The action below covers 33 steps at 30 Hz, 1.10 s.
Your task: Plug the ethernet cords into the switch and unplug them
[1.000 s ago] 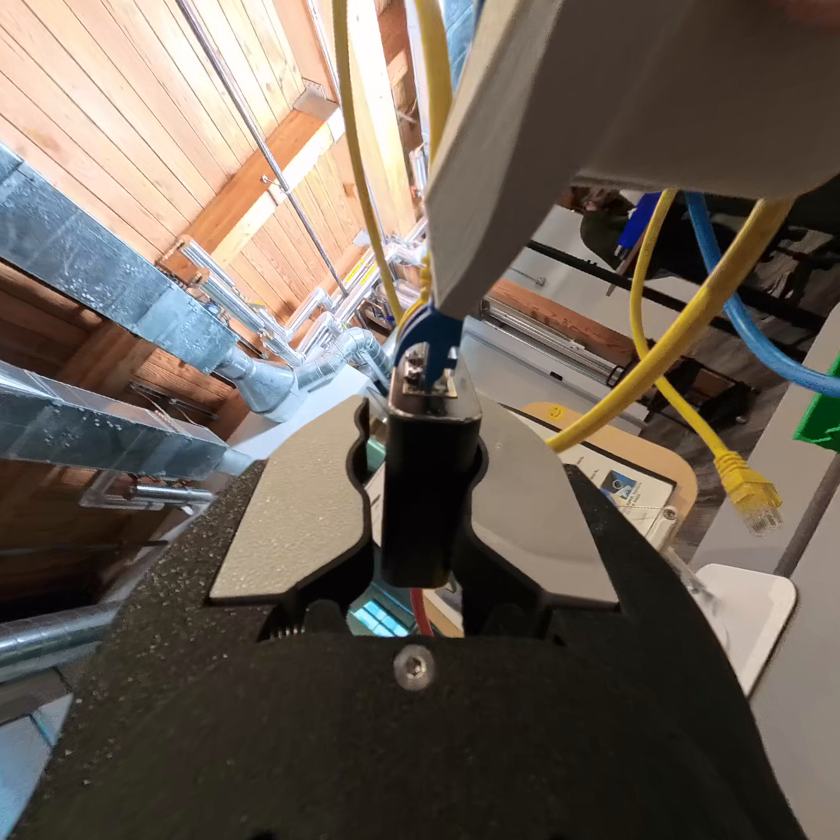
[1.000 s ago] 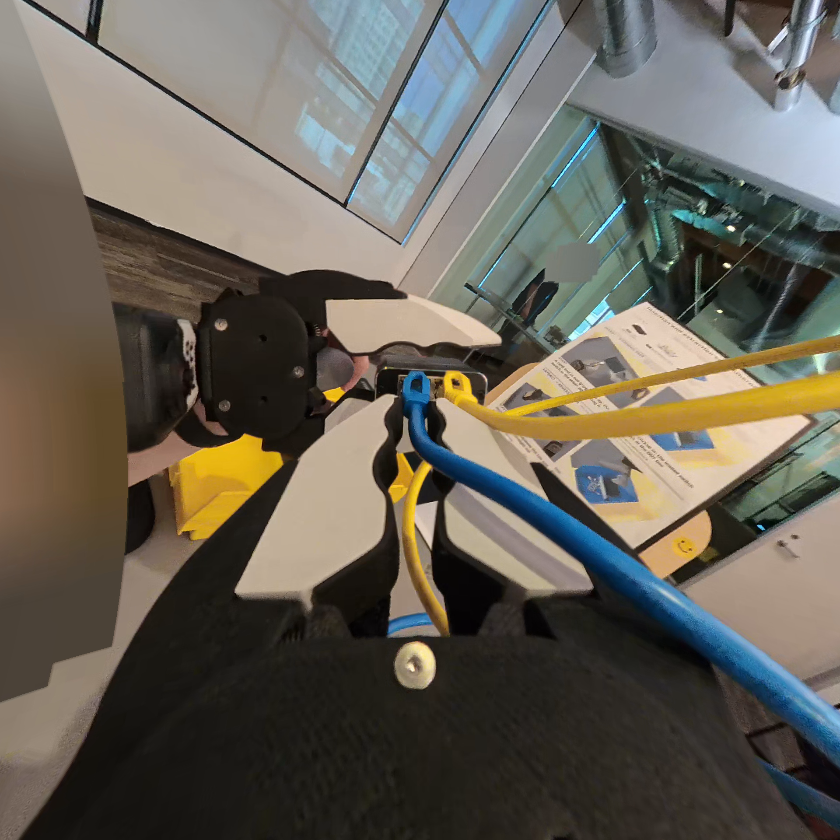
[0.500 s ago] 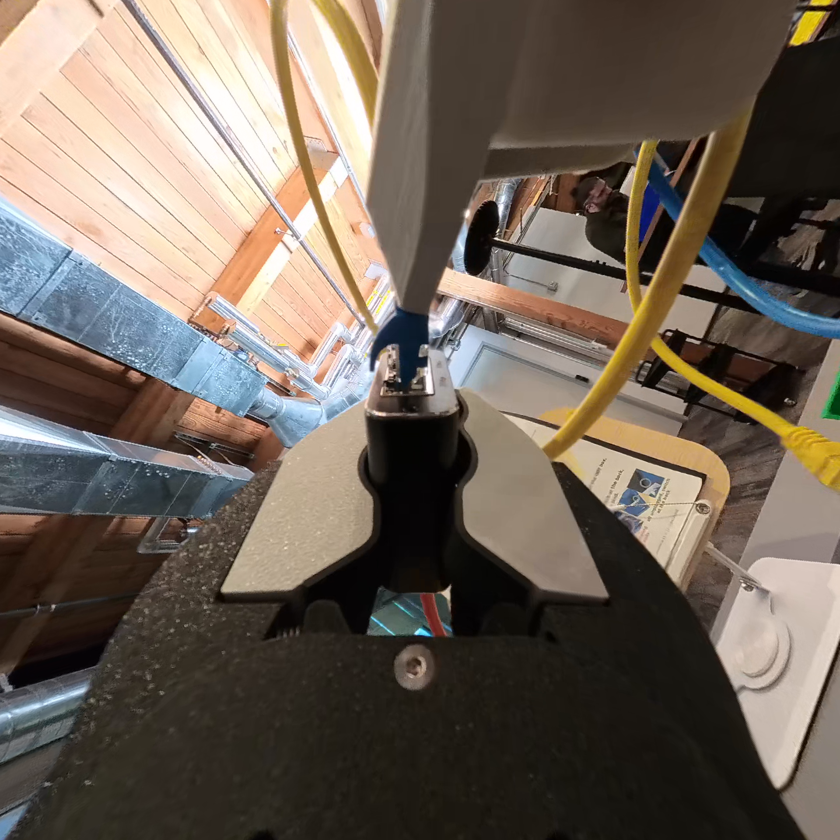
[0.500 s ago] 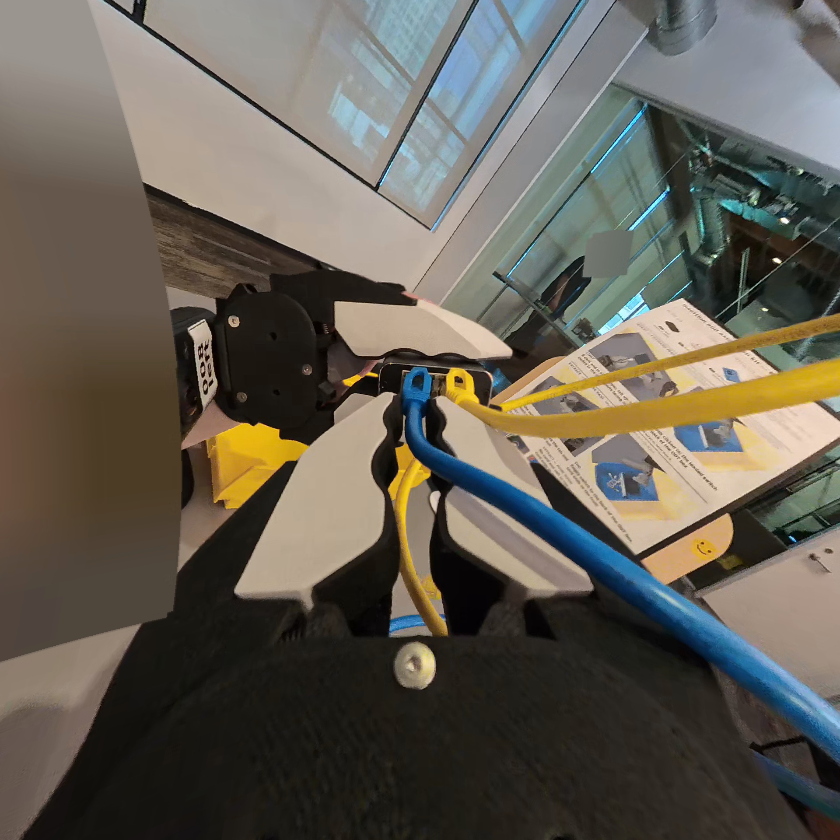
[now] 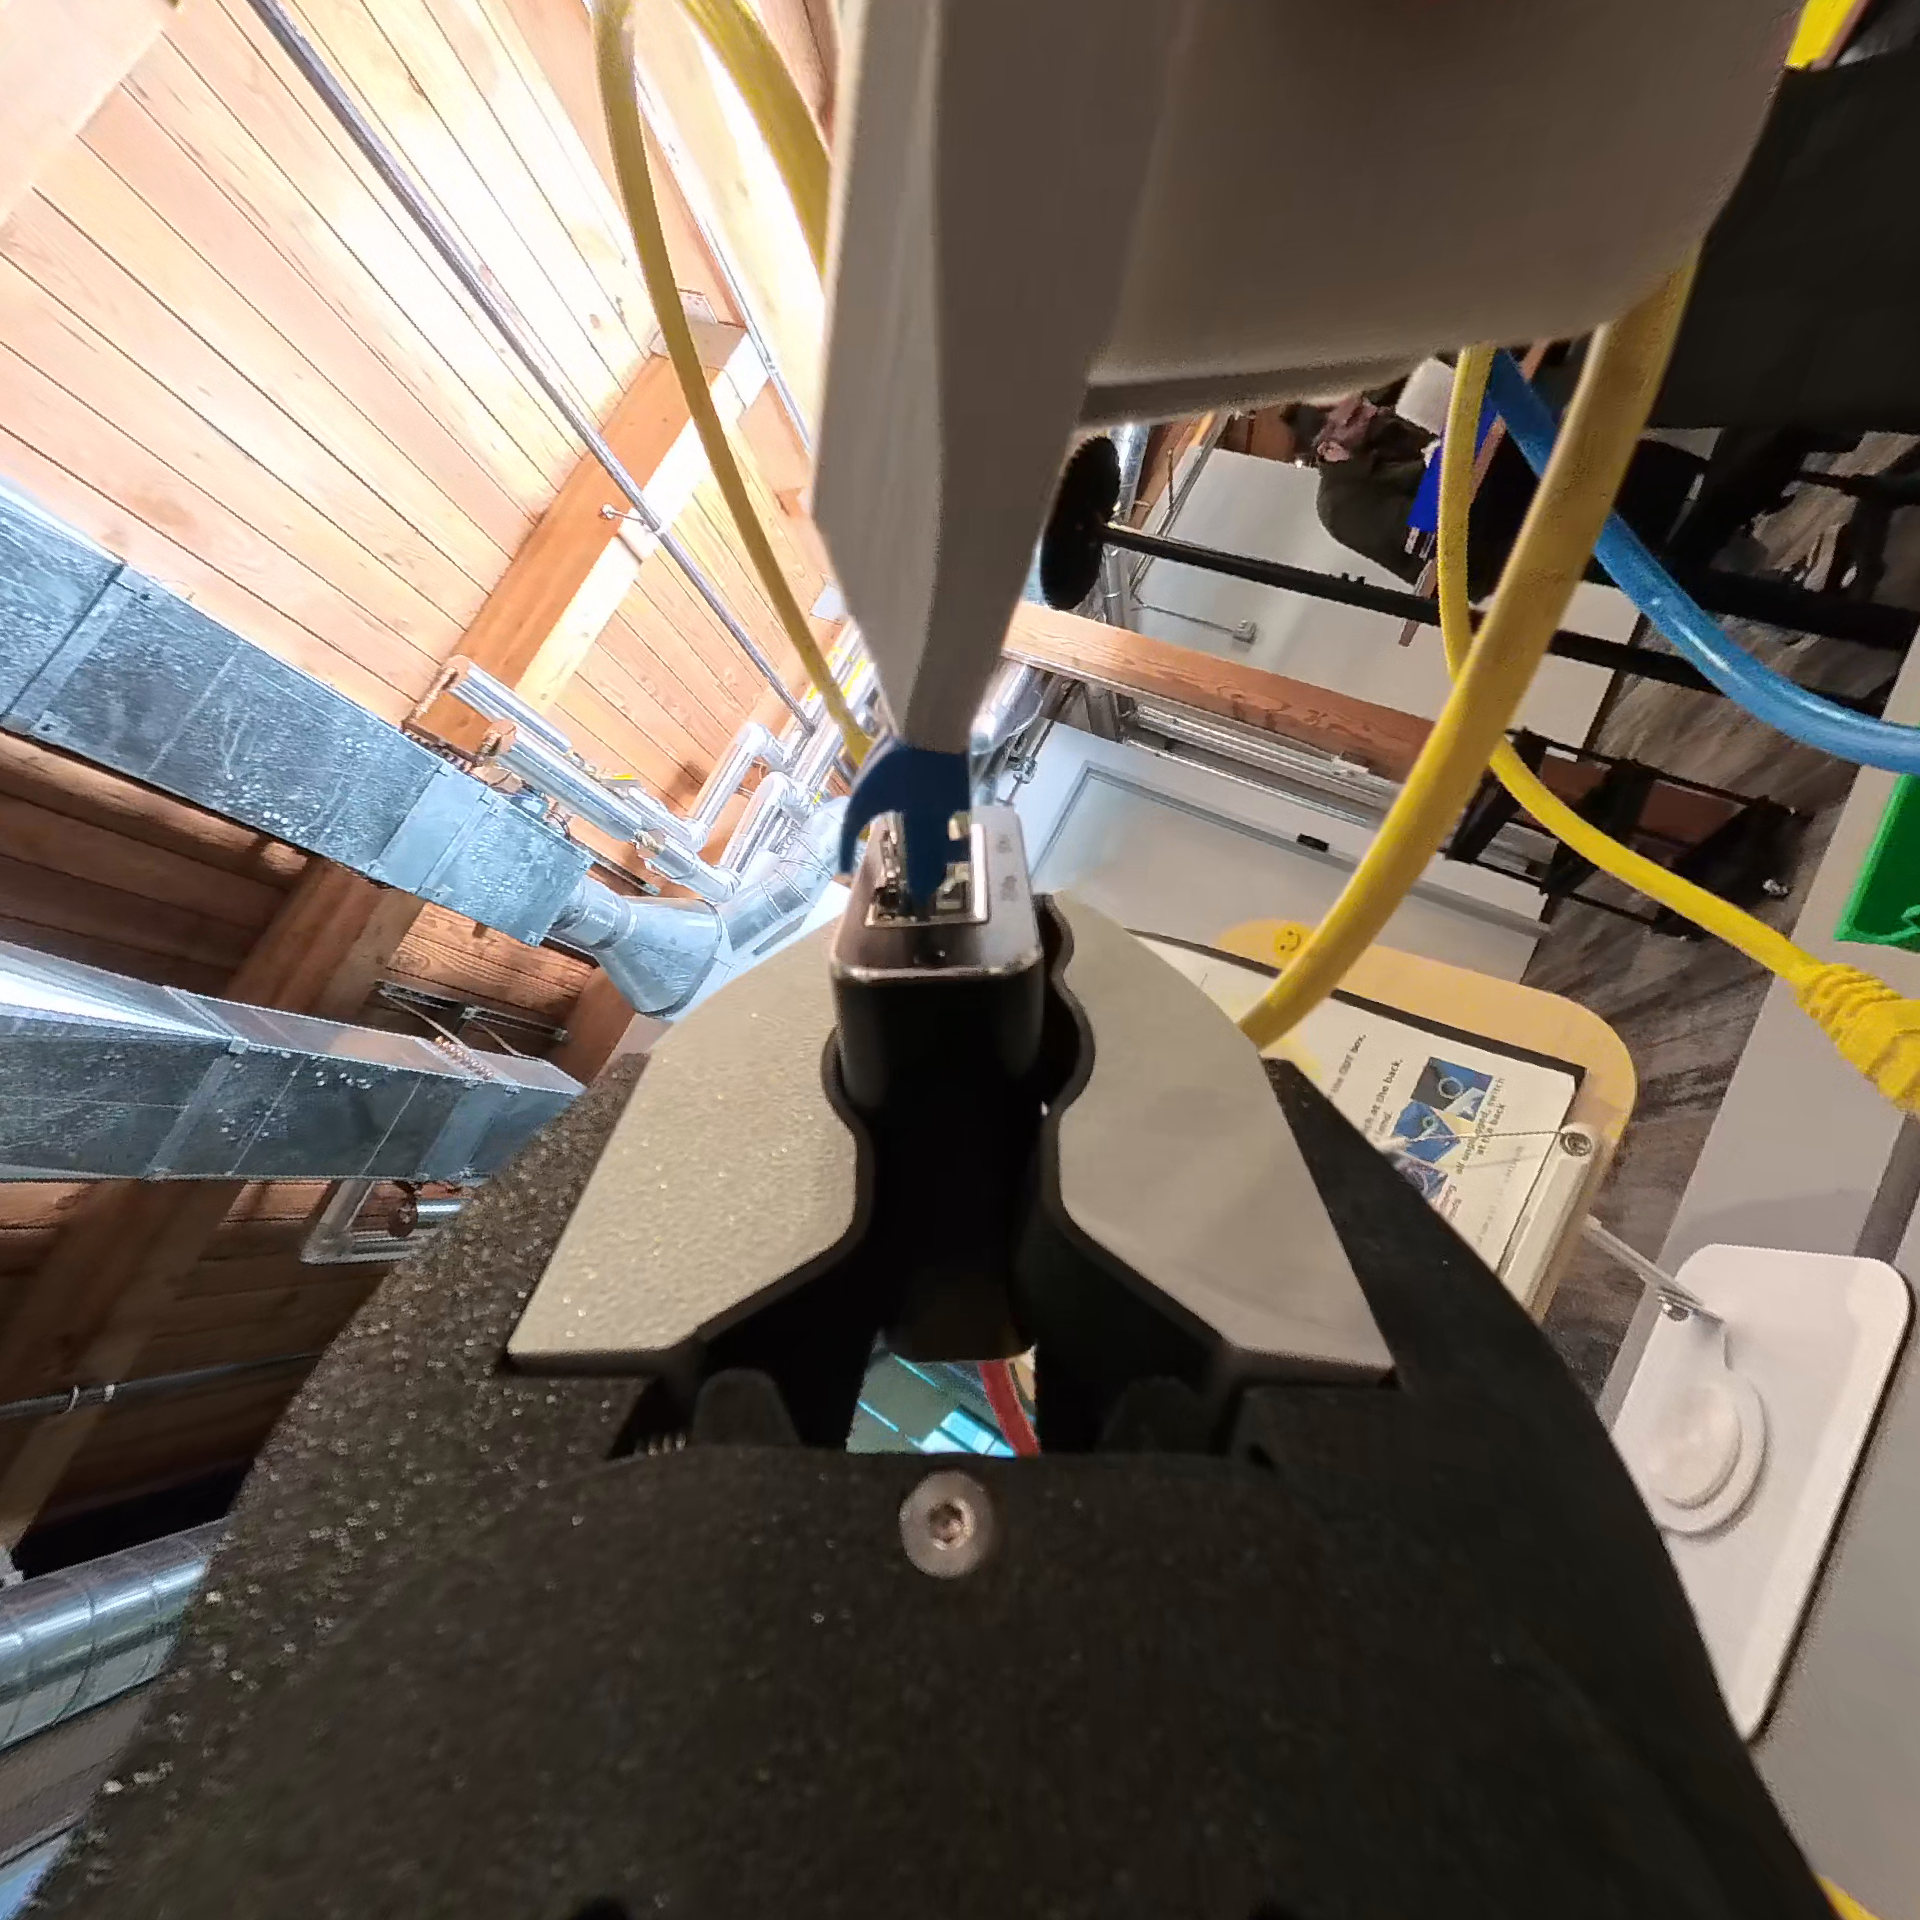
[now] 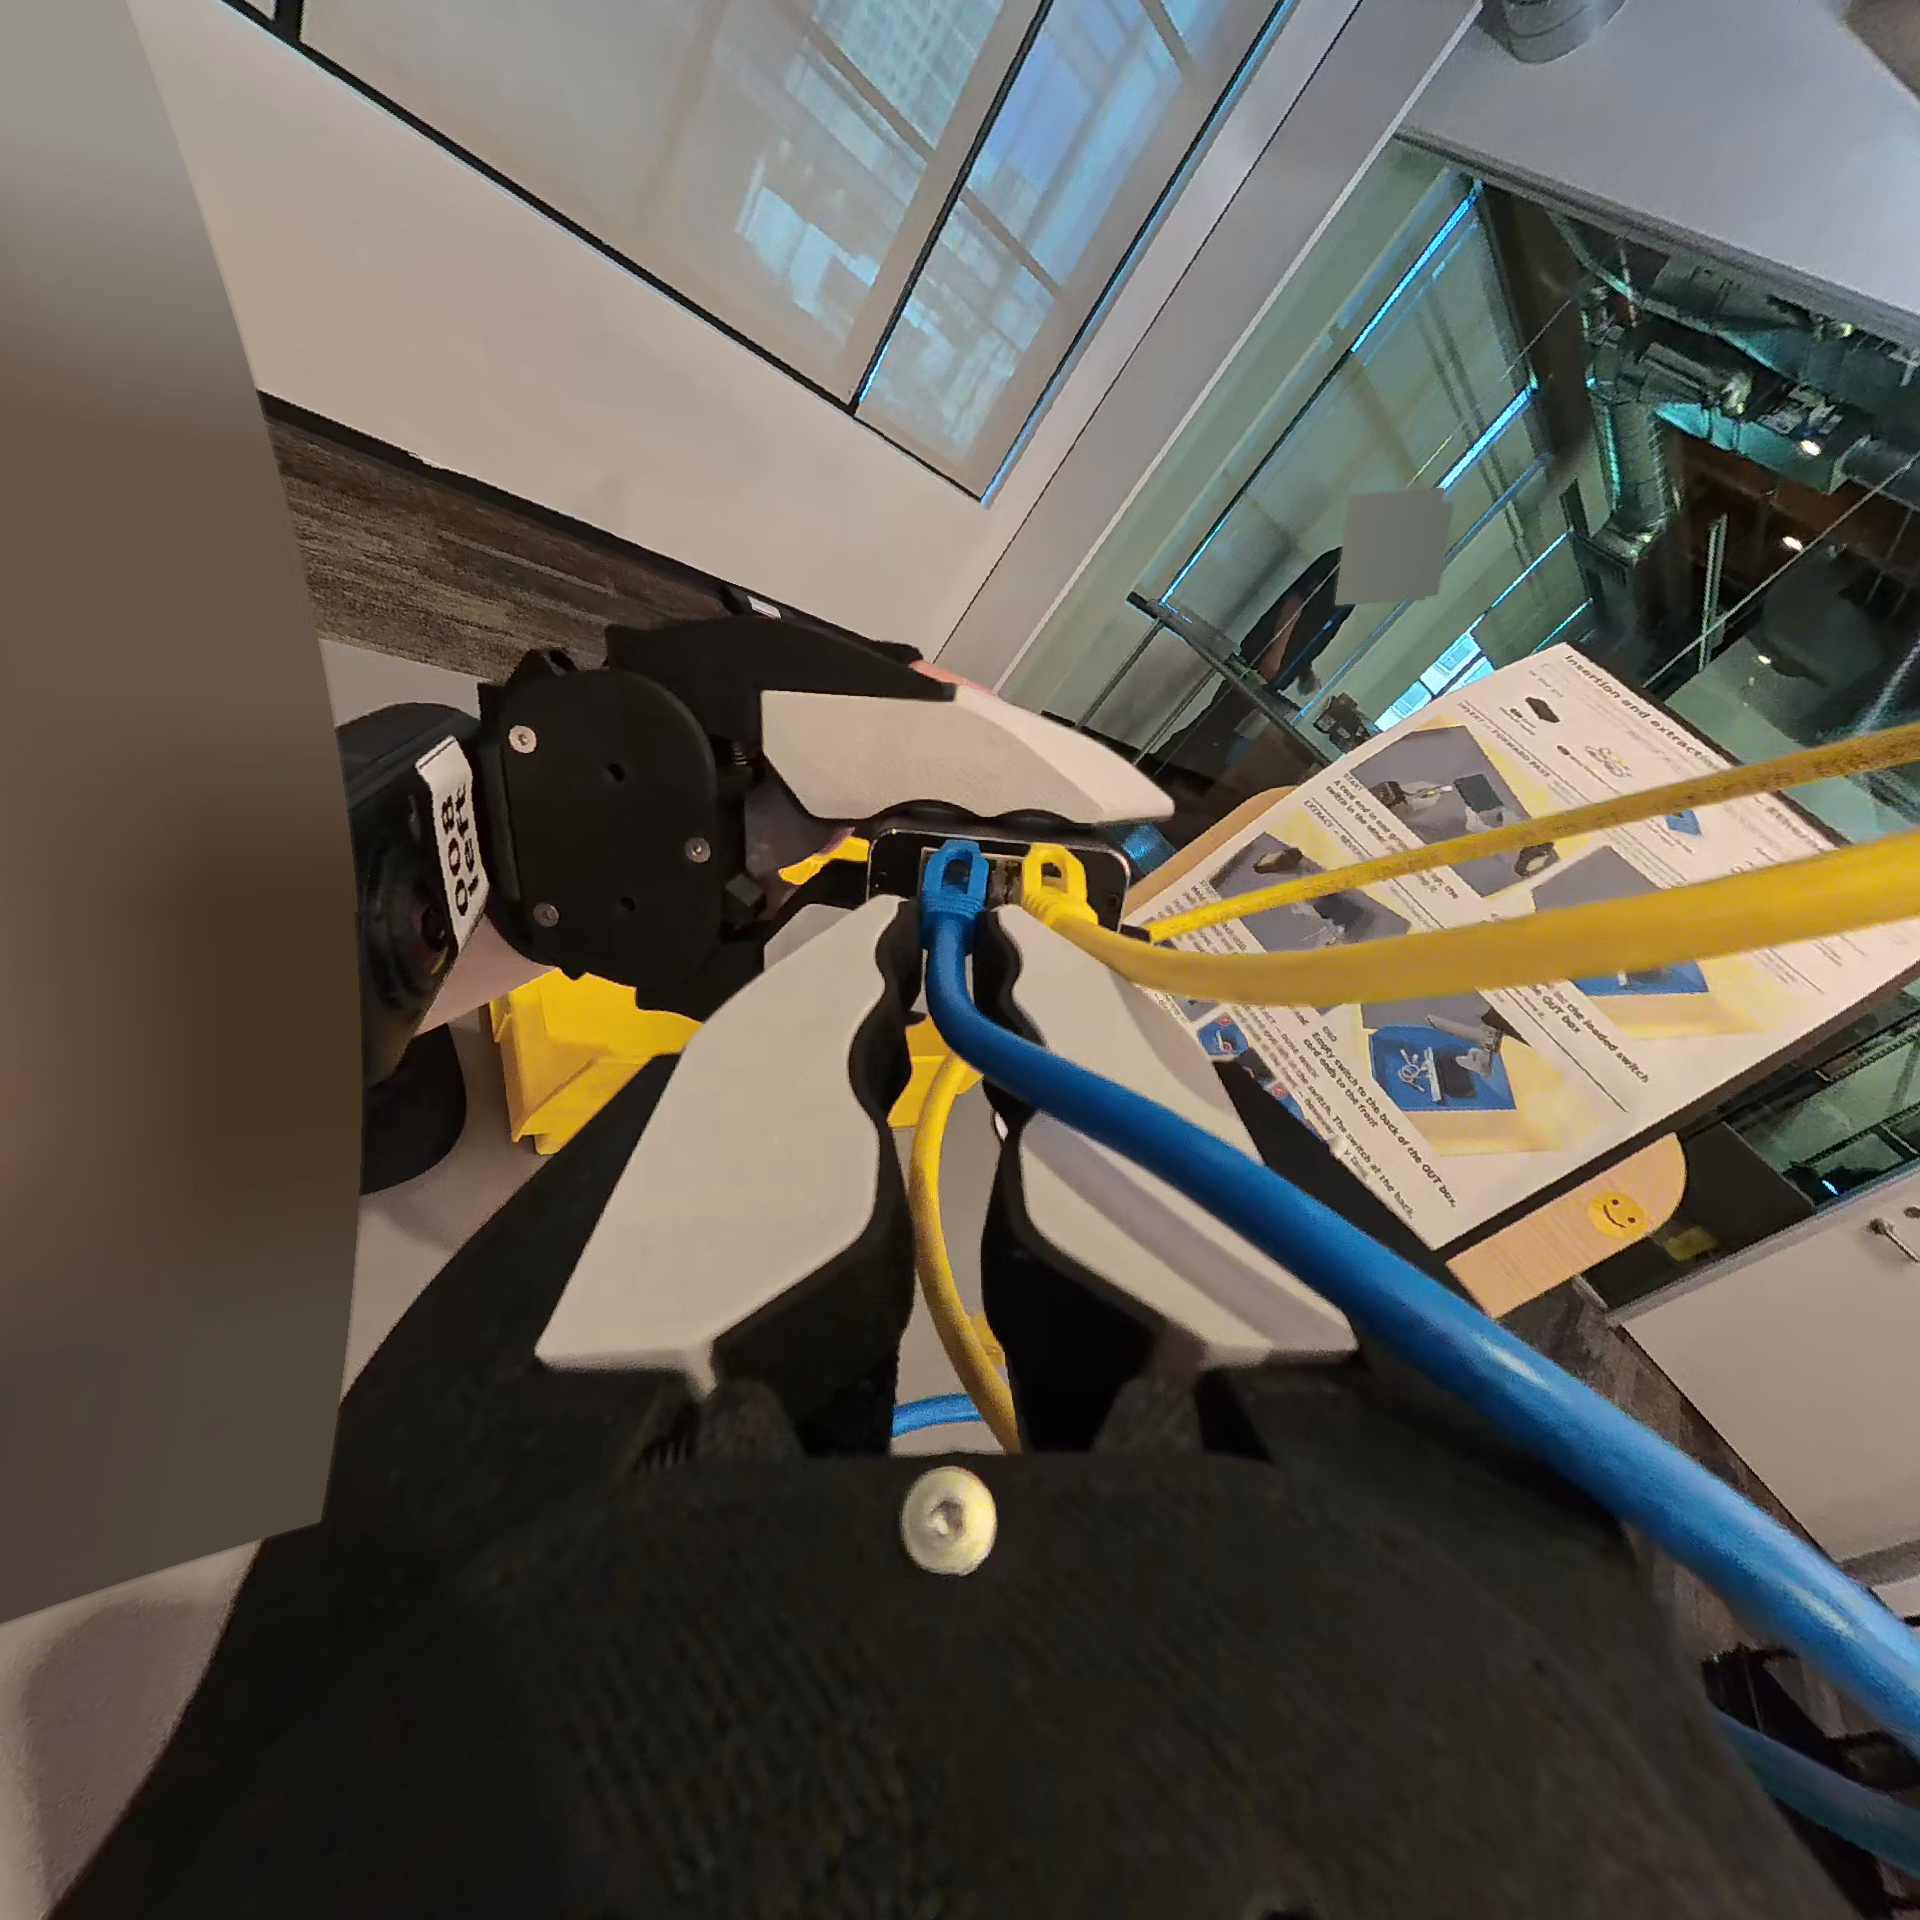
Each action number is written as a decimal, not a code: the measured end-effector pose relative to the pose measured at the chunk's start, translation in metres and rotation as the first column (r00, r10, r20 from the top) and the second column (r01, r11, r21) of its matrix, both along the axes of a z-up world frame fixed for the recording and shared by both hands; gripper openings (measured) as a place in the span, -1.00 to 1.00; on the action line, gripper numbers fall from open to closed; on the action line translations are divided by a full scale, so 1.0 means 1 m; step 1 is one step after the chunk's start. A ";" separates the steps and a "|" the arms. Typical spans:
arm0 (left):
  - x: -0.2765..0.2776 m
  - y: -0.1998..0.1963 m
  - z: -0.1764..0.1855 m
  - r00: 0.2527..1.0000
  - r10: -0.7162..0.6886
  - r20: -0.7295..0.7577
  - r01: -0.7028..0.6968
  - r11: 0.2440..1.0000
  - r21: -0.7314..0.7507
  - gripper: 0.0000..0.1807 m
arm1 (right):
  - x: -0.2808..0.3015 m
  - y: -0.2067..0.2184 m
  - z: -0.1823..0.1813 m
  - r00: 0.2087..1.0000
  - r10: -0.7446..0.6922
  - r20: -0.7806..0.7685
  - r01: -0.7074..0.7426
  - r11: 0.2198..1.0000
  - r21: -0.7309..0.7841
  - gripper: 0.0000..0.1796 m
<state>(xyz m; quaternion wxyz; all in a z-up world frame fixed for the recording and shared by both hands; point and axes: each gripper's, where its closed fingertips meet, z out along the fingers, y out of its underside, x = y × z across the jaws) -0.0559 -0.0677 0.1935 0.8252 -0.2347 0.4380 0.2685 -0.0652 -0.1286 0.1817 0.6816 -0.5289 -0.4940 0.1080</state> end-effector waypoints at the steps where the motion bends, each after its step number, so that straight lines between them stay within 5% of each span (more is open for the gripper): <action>1: -0.001 0.000 0.001 1.000 0.009 0.001 -0.009 1.000 0.006 -0.72 | -0.001 0.000 0.000 1.000 -0.004 0.000 0.004 1.000 0.001 -0.88; 24: -0.033 0.022 0.014 0.994 0.050 0.099 -0.050 0.999 -0.005 -0.72 | -0.008 0.013 0.016 0.994 -0.053 -0.093 0.067 0.985 0.159 -0.83; 33: -0.031 0.015 0.014 0.995 0.044 0.088 -0.048 0.998 0.041 -0.71 | -0.016 0.006 0.013 0.988 0.073 -0.136 -0.063 0.995 0.077 -0.91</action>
